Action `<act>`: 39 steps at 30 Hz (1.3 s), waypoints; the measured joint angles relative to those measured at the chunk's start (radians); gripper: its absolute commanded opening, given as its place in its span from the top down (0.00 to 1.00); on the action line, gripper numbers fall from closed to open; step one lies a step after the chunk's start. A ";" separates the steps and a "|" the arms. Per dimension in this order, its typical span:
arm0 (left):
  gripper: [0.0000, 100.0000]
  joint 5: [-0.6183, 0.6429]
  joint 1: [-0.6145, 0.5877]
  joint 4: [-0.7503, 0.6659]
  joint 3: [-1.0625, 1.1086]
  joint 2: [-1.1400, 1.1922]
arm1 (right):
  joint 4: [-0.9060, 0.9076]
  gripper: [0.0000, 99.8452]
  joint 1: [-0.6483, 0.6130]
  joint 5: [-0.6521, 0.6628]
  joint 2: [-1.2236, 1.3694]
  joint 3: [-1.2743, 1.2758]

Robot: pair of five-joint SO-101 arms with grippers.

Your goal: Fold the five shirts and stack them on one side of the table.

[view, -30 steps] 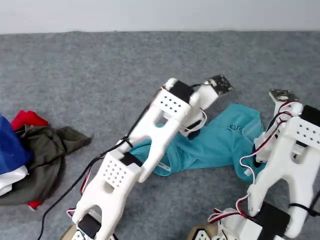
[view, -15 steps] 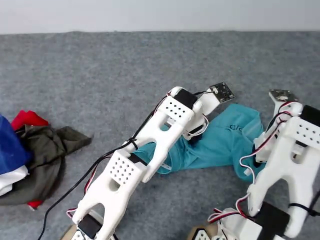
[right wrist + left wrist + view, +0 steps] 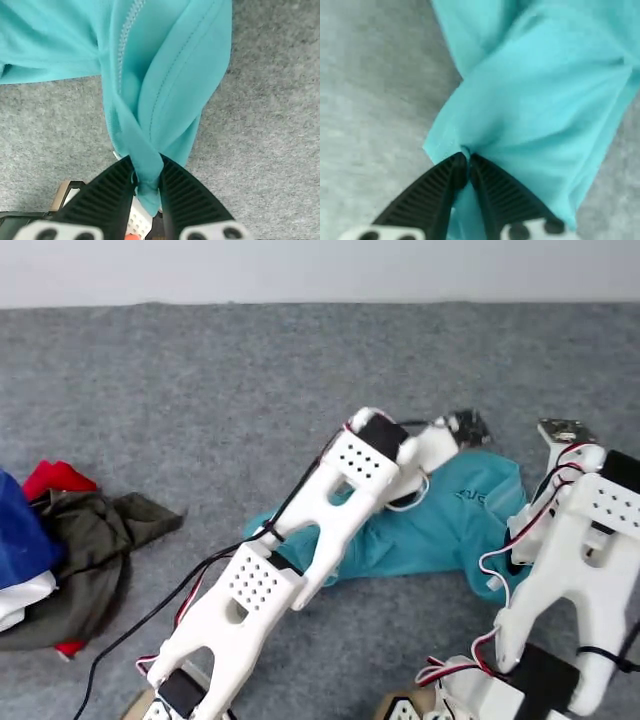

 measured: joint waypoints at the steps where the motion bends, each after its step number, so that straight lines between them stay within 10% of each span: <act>1: 0.99 0.000 -0.005 0.002 -0.037 0.000 | 0.000 0.99 0.000 0.000 0.000 0.000; 12: 0.99 0.000 -0.014 0.008 0.081 -0.222 | 0.002 0.99 0.000 0.000 0.000 0.000; 39: 0.98 -0.041 -0.081 -0.061 1.358 -1.007 | -0.020 0.99 -0.256 0.000 -0.209 0.264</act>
